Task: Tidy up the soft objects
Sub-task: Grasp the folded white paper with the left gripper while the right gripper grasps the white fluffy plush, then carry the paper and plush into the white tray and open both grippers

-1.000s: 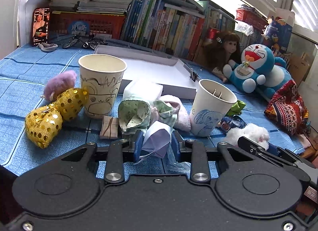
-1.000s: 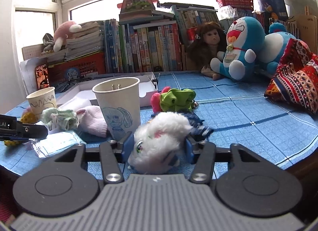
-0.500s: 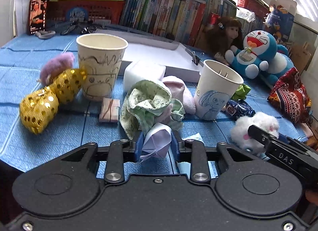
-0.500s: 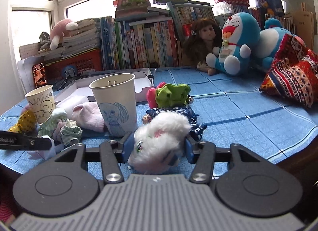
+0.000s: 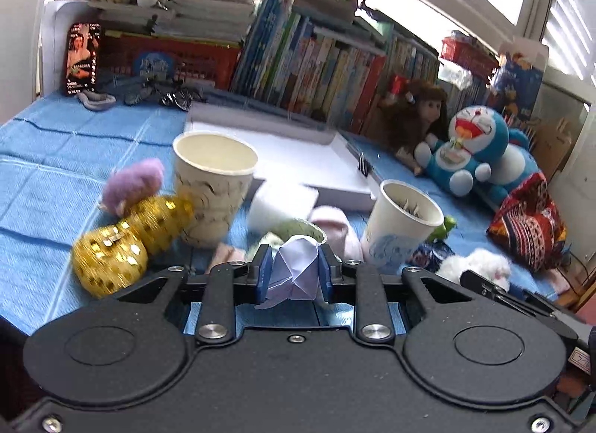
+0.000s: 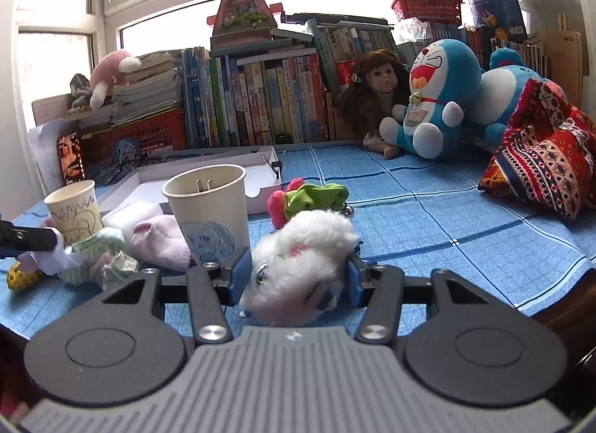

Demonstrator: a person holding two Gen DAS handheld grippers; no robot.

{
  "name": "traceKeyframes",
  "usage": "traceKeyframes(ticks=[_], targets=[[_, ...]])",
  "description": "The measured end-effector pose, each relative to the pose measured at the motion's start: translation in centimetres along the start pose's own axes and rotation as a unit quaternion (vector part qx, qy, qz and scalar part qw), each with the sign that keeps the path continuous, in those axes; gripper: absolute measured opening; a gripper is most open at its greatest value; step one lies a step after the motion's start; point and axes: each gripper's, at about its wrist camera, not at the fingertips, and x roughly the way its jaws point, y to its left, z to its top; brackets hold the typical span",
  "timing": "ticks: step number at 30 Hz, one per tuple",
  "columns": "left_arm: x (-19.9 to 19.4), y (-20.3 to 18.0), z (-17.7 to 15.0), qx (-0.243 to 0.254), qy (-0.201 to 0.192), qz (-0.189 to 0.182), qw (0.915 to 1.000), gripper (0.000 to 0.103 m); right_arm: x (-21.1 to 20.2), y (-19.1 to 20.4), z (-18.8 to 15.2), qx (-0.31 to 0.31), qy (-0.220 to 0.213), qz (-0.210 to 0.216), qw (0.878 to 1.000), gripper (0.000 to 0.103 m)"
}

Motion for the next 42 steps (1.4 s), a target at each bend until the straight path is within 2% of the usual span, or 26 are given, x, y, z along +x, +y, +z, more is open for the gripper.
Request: traceKeyframes(ticks=[4, 8, 17, 24, 28, 33, 38, 42], targets=[[-0.3, 1.0, 0.4, -0.014, 0.000, 0.010, 0.9999, 0.025, 0.0, -0.2, 0.1, 0.001, 0.001, -0.009, 1.000, 0.056], [0.0, 2.2, 0.6, -0.042, 0.024, -0.023, 0.9986, 0.025, -0.1, -0.6, 0.2, 0.008, 0.002, -0.014, 1.000, 0.056], [1.1, 1.9, -1.6, -0.013, 0.083, -0.032, 0.9960, 0.025, -0.1, -0.7, 0.2, 0.010, 0.002, -0.019, 1.000, 0.056], [-0.6, 1.5, -0.8, -0.007, 0.070, -0.059, 0.9958, 0.025, -0.3, -0.8, 1.1, 0.016, -0.004, -0.016, 1.000, 0.056], [-1.4, 1.3, 1.5, -0.003, 0.054, -0.083, 0.9951, 0.025, -0.3, -1.4, 2.7, 0.025, -0.015, -0.015, 0.999, 0.056], [-2.0, 0.9, 5.5, 0.010, 0.026, -0.086, 0.9959, 0.025, -0.2, -2.2, 6.0, 0.032, -0.041, -0.005, 0.999, 0.056], [-0.8, 0.4, 10.6, 0.021, 0.002, -0.072, 0.9972, 0.025, 1.1, -2.4, 10.0, 0.037, -0.044, 0.037, 0.998, 0.056], [2.1, 0.4, 14.4, 0.017, 0.018, -0.062, 0.9978, 0.025, 3.5, -1.6, 13.3, 0.032, -0.028, 0.083, 0.996, 0.056]])
